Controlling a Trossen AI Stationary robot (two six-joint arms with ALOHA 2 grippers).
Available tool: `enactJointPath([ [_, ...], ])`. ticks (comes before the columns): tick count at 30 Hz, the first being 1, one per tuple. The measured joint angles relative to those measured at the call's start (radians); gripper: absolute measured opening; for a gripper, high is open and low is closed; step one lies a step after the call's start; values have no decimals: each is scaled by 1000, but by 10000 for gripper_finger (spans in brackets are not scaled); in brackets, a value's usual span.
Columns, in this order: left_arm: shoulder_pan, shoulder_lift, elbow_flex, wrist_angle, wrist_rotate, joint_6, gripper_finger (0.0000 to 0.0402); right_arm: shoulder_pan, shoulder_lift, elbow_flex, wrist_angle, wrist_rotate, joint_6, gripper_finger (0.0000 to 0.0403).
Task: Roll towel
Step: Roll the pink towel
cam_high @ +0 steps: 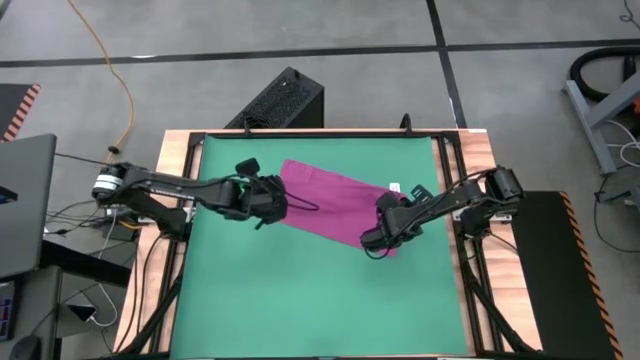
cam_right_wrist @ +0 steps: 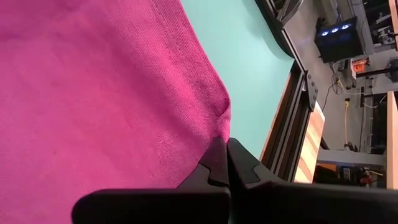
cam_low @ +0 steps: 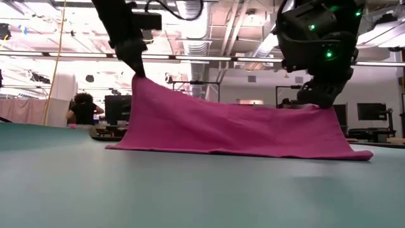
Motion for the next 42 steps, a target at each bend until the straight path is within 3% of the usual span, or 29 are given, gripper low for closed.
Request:
enactJointPath([
  [11,72,151,-6,42,-86,71,0,-42,2,-34,101,0,-57,0],
  [21,156,162,-156,441,-99,271,0,-92,2,-35,108,-1,-77,0],
  [30,208,161,-223,584,-24,322,0,-92,2,-35,115,-1,-77,0],
  [42,228,161,-277,772,-26,390,0,-133,2,-35,119,-6,-71,0],
])
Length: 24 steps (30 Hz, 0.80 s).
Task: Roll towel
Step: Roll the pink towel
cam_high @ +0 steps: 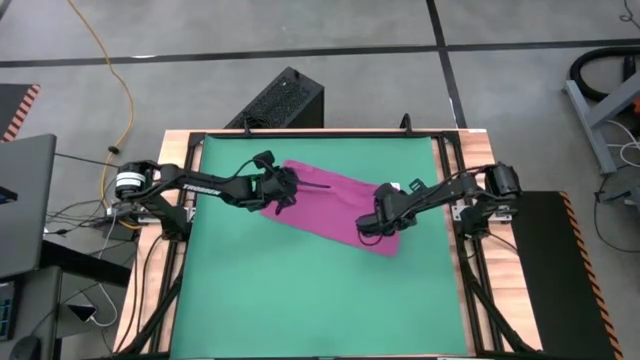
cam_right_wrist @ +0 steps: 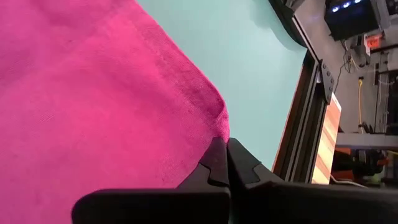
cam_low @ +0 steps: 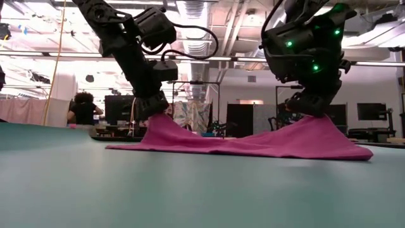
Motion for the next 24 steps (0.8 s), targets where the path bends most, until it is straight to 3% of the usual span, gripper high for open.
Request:
enactJointPath([
  [4,18,0,0,20,13,0,0,-26,0,0,0,0,0,7],
  [9,40,0,0,17,100,-54,0,-38,0,0,8,-1,1,28],
  [14,42,0,0,16,103,-66,9,-37,0,0,13,-32,18,59],
  [20,46,0,0,22,112,-11,52,-47,0,0,12,-29,28,95],
  [24,67,0,0,22,217,-1,91,-49,0,0,13,-11,28,107],
])
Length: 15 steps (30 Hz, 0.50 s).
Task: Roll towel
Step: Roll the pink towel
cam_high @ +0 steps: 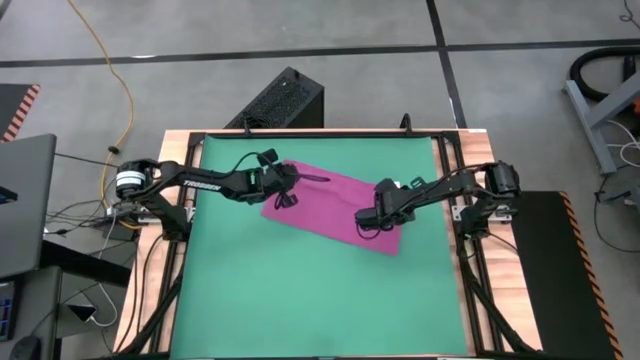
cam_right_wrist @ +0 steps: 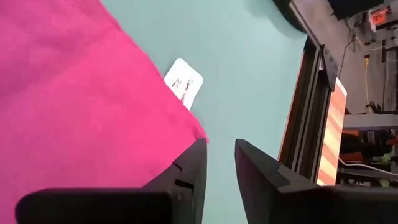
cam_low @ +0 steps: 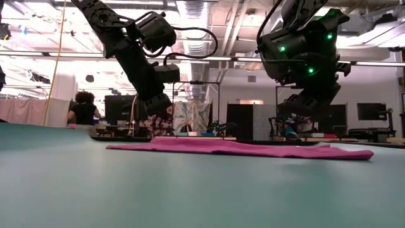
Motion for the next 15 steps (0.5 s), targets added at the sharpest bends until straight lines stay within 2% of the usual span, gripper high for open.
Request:
enactJointPath([
  [6,7,0,0,-3,42,-52,142,33,-5,0,-16,84,-1,108],
  [8,8,0,0,-2,171,-86,147,57,-12,0,38,127,-28,108],
  [10,7,0,0,-2,357,-110,144,82,-21,0,141,143,-121,106],
  [12,-5,0,-10,18,483,-136,132,100,-22,-8,297,141,-262,98],
  [15,-38,-1,-60,91,504,-162,96,95,-21,-54,589,100,-519,79],
])
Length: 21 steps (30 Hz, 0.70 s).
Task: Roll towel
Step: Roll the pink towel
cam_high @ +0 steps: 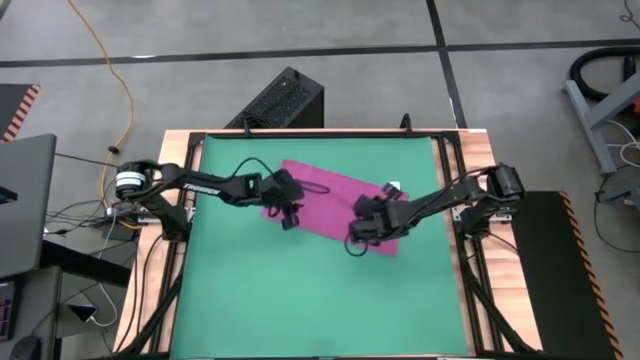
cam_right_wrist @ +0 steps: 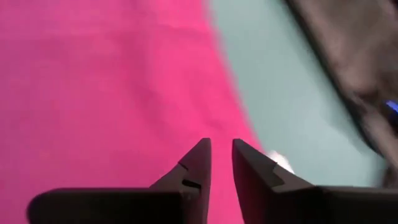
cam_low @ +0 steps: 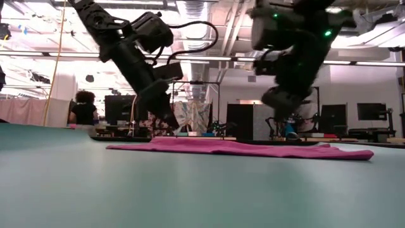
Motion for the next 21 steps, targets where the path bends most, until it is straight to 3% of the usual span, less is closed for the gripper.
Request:
enactJointPath([
  [5,-51,-6,-98,102,-74,-22,12,-101,1,-71,444,-135,-352,23],
  [9,-62,-6,-151,137,-137,-54,6,-220,1,-72,637,-344,-505,11],
  [14,-62,-6,-180,132,-177,-62,1,-383,24,-71,776,-721,-529,5],
  [21,-62,-6,-180,135,-172,-69,0,-453,142,10,813,-871,-545,3],
])
